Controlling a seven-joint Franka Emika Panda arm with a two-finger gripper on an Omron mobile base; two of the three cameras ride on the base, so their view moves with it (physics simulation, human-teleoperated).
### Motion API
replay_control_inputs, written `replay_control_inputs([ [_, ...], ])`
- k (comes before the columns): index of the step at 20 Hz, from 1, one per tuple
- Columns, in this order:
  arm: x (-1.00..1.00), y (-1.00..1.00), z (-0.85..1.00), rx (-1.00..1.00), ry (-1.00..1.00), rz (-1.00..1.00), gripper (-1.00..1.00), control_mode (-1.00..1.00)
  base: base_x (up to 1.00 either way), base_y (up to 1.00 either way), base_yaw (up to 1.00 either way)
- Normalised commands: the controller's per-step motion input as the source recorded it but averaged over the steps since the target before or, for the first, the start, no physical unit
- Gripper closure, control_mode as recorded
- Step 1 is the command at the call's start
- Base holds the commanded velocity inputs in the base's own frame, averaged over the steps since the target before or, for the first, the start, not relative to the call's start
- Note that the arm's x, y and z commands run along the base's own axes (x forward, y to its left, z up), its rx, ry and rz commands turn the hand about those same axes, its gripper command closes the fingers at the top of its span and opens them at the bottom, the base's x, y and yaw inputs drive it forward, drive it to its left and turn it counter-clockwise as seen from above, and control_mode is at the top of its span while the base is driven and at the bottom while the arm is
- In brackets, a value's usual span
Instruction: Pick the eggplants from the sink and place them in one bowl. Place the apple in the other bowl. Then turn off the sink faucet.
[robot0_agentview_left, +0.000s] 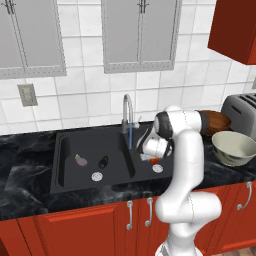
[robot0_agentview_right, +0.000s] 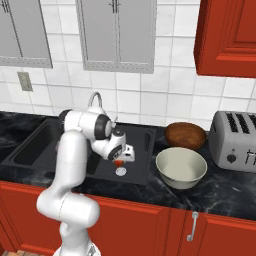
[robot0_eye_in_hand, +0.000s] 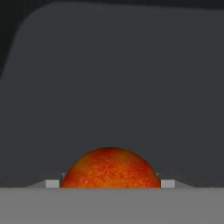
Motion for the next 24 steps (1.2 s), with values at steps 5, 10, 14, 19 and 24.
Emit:
replay_control_inputs([
  [5,-0.01,-0.11,0.42,0.03,0.00,0.00,1.00,-1.00,0.00,0.00,0.00],
  [10,0.00,-0.08,0.31,0.00,-0.01,0.00,1.00,-1.00,0.00,0.00,0.00],
  [14,0.00,-0.04,0.32,0.00,0.00,0.00,1.00,-1.00,0.00,0.00,0.00],
  [19,0.00,0.00,0.39,0.00,0.00,0.00,1.00,-1.00,0.00,0.00,0.00],
  [24,0.00,-0.02,0.51,0.00,0.00,0.00,1.00,-1.00,0.00,0.00,0.00],
])
